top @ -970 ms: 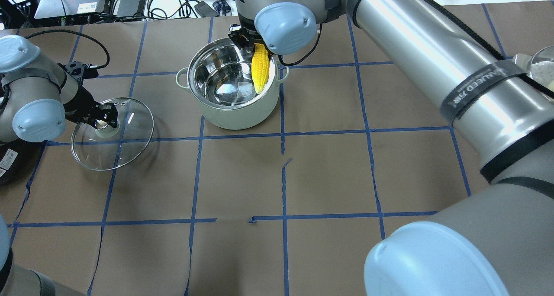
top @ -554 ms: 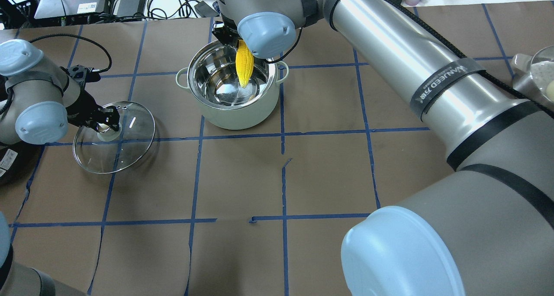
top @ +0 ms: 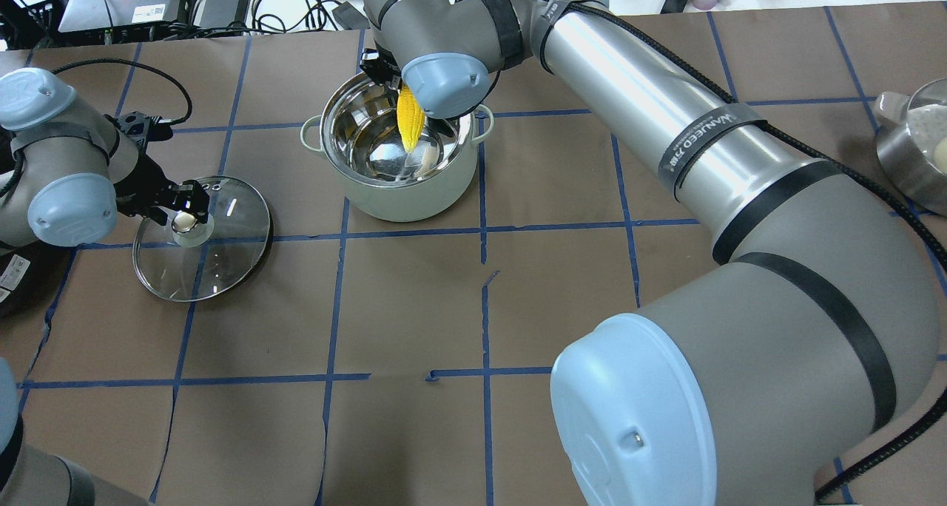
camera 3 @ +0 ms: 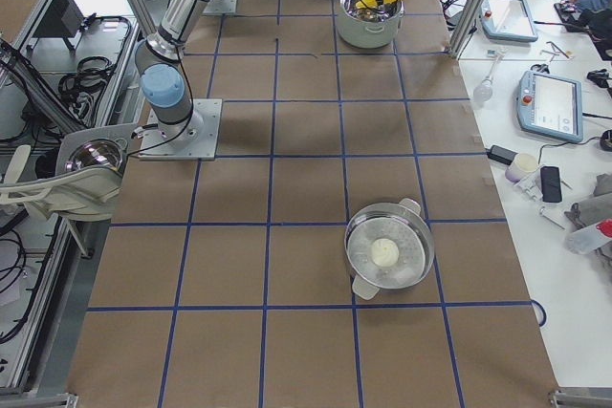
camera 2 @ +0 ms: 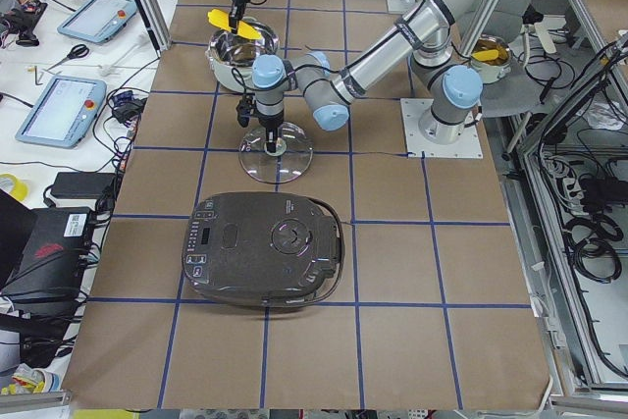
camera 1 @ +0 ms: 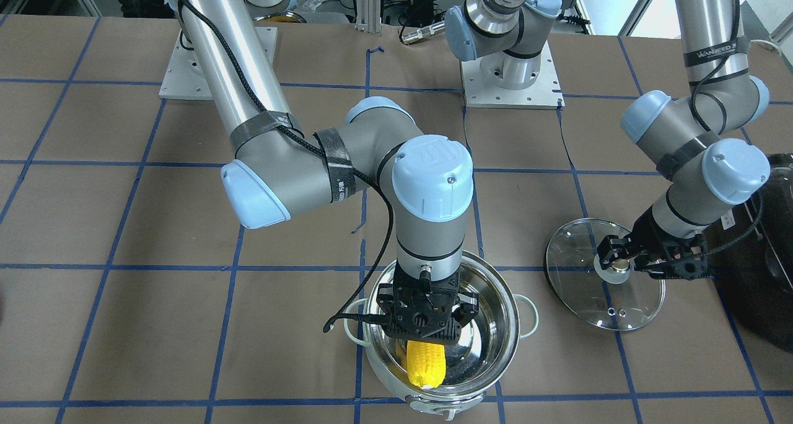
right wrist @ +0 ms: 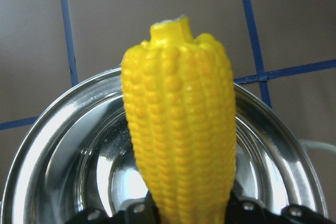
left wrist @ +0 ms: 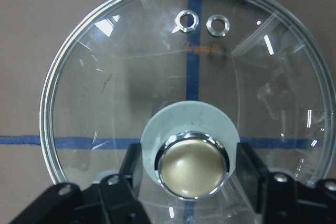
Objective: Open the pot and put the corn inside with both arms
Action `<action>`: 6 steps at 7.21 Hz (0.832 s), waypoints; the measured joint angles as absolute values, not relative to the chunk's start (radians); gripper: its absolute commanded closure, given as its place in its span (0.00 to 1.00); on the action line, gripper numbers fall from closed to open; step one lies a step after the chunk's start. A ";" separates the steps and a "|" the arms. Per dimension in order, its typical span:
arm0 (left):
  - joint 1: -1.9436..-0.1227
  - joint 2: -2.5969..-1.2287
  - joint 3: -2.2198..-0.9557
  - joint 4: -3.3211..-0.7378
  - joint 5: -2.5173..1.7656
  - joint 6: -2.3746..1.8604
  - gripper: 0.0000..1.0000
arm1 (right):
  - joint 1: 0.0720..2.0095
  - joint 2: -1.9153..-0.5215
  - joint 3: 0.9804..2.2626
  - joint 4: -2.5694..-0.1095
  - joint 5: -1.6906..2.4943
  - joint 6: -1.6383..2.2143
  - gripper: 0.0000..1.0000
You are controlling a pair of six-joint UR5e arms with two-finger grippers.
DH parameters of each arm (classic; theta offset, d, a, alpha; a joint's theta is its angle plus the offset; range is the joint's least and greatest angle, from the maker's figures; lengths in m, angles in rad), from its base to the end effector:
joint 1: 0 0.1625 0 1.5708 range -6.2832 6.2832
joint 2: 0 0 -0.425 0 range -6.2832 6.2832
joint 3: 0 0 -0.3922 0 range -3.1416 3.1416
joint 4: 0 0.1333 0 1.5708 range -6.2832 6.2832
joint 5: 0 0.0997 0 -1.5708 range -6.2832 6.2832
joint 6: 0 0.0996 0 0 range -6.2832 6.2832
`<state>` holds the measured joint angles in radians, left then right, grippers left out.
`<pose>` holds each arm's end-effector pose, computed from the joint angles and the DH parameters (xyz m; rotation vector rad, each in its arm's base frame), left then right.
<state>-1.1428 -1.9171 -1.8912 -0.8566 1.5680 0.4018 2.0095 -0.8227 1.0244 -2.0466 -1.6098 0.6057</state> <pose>0.1096 -0.5620 0.2250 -0.0408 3.1240 -0.0697 0.4554 -0.6659 0.3266 0.2594 3.0025 -0.3896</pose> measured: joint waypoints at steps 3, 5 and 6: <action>-1.143 -1.912 -1.877 -0.840 1.570 0.407 0.15 | 2.010 -0.830 1.026 -2.047 -1.609 0.578 0.00; -1.152 -1.894 -1.837 -0.866 1.577 0.402 0.11 | 2.010 -0.871 1.041 -2.028 -1.608 0.577 0.00; -1.164 -1.877 -1.807 -0.907 1.578 0.398 0.11 | 2.009 -0.901 1.061 -2.016 -1.609 0.579 0.00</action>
<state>-1.1638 -1.8774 -1.8065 -0.9074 1.5781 0.3977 2.0087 -0.9010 1.0608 -2.0161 -1.6090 0.5790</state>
